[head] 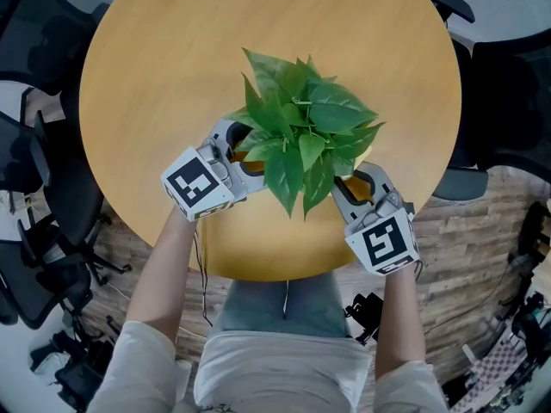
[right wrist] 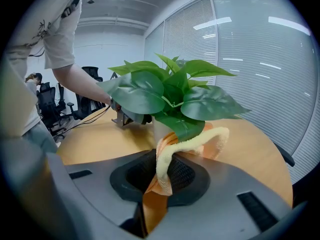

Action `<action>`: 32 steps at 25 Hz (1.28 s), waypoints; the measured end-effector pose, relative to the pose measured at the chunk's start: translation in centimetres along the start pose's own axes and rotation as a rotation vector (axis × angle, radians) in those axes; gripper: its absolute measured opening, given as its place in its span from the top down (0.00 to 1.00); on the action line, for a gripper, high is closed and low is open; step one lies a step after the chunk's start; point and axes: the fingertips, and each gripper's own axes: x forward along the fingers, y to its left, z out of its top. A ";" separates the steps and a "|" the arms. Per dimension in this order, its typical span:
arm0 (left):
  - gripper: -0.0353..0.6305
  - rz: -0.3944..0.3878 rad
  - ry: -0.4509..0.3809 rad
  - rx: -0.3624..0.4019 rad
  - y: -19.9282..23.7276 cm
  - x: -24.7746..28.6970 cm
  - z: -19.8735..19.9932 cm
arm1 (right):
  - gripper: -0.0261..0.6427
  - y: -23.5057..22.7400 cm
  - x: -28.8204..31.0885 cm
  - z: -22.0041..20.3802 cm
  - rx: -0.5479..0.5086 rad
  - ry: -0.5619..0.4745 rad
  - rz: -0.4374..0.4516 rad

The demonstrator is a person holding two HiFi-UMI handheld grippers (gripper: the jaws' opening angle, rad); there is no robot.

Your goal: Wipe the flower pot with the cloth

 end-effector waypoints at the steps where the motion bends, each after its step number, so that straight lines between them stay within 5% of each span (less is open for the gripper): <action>1: 0.29 -0.017 -0.002 0.003 -0.1 0.2 0.1 | 0.88 0.1 0.0 0.0 0.000 0.001 0.000; 20: 0.31 0.061 -0.014 -0.034 0.4 0.8 0.2 | 0.88 -1.2 0.3 0.1 -0.019 0.030 -0.050; 32: 0.31 0.338 -0.016 -0.110 0.1 1.5 0.0 | 0.88 -0.5 0.5 0.2 -0.002 0.005 -0.053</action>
